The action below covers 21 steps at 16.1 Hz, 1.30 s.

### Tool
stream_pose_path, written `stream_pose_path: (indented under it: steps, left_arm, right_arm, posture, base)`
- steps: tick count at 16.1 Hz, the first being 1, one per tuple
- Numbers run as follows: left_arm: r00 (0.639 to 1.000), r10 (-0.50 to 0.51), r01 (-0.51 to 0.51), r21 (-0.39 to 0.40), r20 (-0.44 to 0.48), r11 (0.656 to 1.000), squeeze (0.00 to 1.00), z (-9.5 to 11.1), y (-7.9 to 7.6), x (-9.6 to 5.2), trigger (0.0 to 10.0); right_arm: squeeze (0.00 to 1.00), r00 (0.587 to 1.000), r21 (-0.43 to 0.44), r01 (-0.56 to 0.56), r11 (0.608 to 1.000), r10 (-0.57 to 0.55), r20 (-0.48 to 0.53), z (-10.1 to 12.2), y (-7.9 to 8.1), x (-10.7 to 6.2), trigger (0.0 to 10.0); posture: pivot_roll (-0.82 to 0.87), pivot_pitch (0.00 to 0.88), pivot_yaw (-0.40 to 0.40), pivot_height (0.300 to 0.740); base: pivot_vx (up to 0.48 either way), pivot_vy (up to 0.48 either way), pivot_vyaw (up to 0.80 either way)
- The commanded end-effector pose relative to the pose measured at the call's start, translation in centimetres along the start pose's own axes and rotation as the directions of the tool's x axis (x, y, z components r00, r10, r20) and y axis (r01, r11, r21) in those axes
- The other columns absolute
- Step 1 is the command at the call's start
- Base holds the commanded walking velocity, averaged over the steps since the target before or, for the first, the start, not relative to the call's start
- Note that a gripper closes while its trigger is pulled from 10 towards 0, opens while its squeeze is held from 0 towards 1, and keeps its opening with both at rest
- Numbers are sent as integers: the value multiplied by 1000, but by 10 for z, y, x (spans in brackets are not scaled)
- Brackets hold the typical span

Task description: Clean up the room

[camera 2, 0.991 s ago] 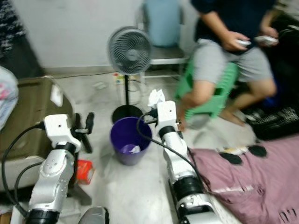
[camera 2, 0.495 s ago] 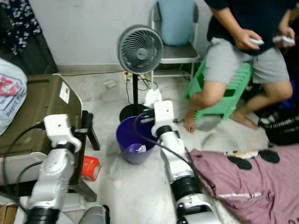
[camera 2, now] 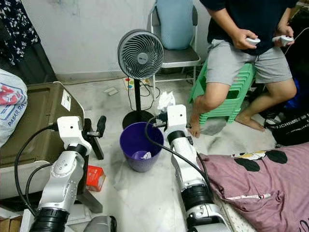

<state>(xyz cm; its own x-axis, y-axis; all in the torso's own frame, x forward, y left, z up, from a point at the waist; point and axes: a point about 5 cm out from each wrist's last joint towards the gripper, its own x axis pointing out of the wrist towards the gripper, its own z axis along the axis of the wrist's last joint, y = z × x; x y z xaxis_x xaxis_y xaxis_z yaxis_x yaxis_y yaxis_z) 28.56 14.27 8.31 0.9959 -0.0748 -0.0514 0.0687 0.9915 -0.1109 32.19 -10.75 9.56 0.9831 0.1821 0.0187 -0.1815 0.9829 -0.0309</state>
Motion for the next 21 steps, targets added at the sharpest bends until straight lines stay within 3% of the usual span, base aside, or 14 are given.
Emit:
stream_pose_path:
  steps: [1,7,21]
  left_arm:
    - [1000,-13,13,6,8,1000,0,2,-1,2,10000]
    - [999,-19,19,-8,37,1000,0,5,-2,0,10000]
    - [999,-15,16,-11,32,1000,0,4,-2,0,10000]
  right_arm:
    - [0,1000,7,13,1000,-13,4,1,-3,-1,10000]
    - [0,1000,-5,-4,1000,4,25,7,1,3,10000]
    - [0,999,4,-29,1000,29,39,10,6,2,10000]
  posture:
    - [65,0,-6,740]
    - [74,0,-19,740]
    - [75,0,-19,740]
  base:
    - [0,0,0]
    - [0,0,0]
    - [335,0,0]
